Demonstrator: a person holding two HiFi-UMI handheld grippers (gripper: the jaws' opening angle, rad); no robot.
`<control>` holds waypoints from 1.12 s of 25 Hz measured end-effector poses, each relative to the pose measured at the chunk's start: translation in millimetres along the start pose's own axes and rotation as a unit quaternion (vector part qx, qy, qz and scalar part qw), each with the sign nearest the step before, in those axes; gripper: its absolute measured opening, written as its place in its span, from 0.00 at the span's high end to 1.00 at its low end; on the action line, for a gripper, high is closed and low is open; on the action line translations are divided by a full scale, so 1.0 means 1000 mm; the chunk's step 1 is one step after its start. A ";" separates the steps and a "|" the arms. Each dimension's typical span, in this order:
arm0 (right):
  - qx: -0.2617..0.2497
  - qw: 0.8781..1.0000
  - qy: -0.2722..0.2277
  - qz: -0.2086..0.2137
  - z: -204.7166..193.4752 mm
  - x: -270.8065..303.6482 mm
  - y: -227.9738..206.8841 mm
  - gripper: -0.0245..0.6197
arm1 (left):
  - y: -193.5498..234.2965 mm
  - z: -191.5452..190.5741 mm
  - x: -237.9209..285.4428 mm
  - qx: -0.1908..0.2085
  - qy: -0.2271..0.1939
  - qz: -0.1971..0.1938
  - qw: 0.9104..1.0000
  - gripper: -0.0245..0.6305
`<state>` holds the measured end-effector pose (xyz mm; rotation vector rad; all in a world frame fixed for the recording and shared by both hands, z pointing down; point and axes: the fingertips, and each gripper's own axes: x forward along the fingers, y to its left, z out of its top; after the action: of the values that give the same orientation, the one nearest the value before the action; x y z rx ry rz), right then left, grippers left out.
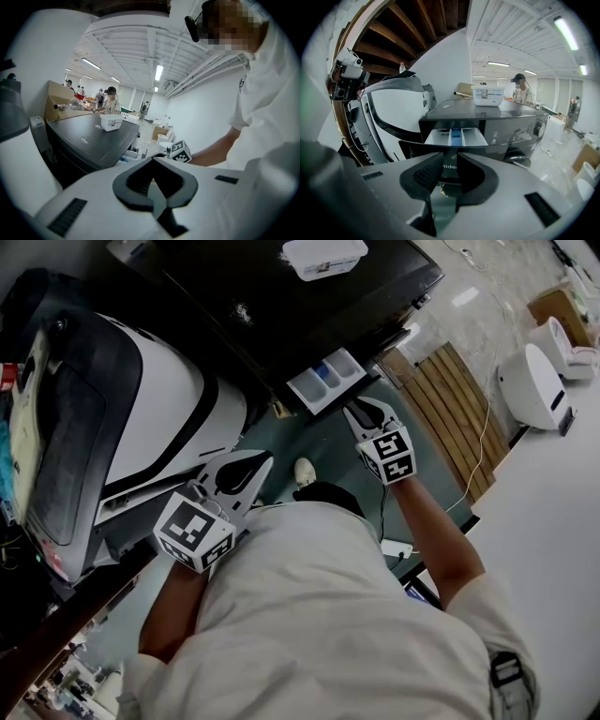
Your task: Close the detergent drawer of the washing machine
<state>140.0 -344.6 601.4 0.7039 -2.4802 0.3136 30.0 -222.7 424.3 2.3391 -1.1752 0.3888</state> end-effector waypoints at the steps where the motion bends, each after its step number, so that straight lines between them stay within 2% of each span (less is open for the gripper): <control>1: -0.001 1.000 0.000 0.001 0.001 0.002 0.000 0.84 | 0.001 0.000 0.000 -0.001 -0.001 0.001 1.000 0.97; 28: -0.007 1.000 0.001 0.009 0.026 0.037 -0.005 0.84 | 0.031 0.003 0.004 -0.019 -0.008 0.015 1.000 0.97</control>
<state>104.8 -373.6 600.7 0.6752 -2.4851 0.3022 7.4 -243.3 432.9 2.2978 -1.2154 0.3561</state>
